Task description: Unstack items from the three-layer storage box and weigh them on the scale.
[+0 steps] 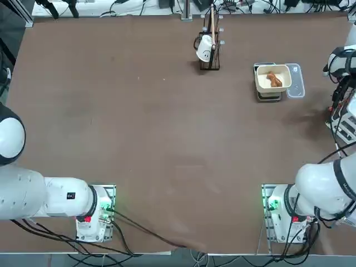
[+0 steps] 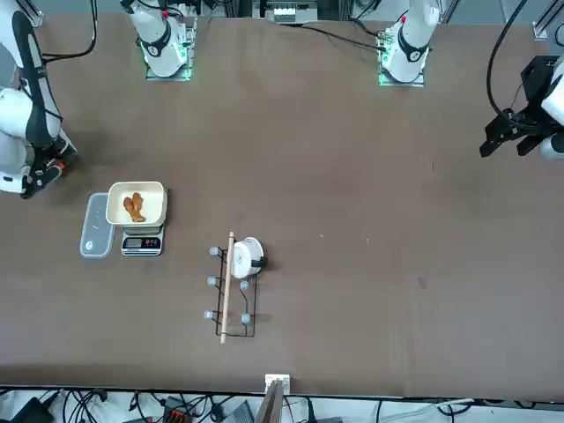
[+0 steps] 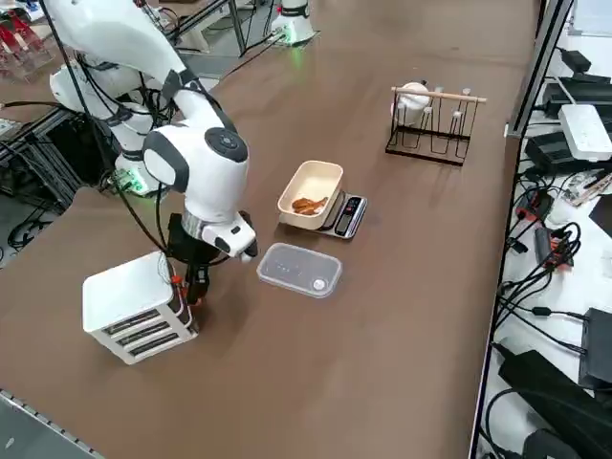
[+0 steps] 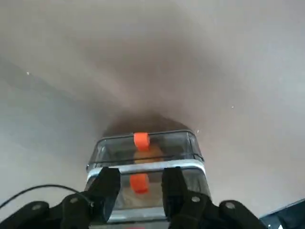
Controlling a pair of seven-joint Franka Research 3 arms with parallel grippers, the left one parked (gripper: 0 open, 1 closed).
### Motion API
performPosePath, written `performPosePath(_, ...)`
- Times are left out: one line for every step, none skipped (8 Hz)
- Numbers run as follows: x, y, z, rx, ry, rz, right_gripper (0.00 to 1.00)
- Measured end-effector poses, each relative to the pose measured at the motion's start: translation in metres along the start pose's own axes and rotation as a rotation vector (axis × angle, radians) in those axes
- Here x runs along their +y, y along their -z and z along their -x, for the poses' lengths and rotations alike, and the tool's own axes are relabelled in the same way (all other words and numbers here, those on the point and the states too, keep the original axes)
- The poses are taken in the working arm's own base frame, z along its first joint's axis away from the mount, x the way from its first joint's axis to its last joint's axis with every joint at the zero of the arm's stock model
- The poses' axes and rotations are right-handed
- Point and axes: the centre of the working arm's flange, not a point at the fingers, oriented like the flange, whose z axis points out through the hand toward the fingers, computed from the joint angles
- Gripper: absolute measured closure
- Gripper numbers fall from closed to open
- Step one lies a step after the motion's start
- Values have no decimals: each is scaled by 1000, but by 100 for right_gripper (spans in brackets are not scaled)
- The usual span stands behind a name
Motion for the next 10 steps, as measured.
performPosePath(0,-1,1,1,1,-1,43)
performPosePath(0,-2,1,1,2,-2,43)
performPosePath(0,-2,0,1,3,-2,44)
performPosePath(-1,-3,0,1,3,-3,44)
performPosePath(-1,-4,0,1,4,-4,44)
performPosePath(-2,-4,0,1,5,-4,44)
performPosePath(-2,-4,0,1,5,-4,45)
performPosePath(-2,-5,0,1,5,-5,45)
performPosePath(-2,-5,-1,2,5,-5,47)
performPosePath(-2,-6,-1,2,5,-5,48)
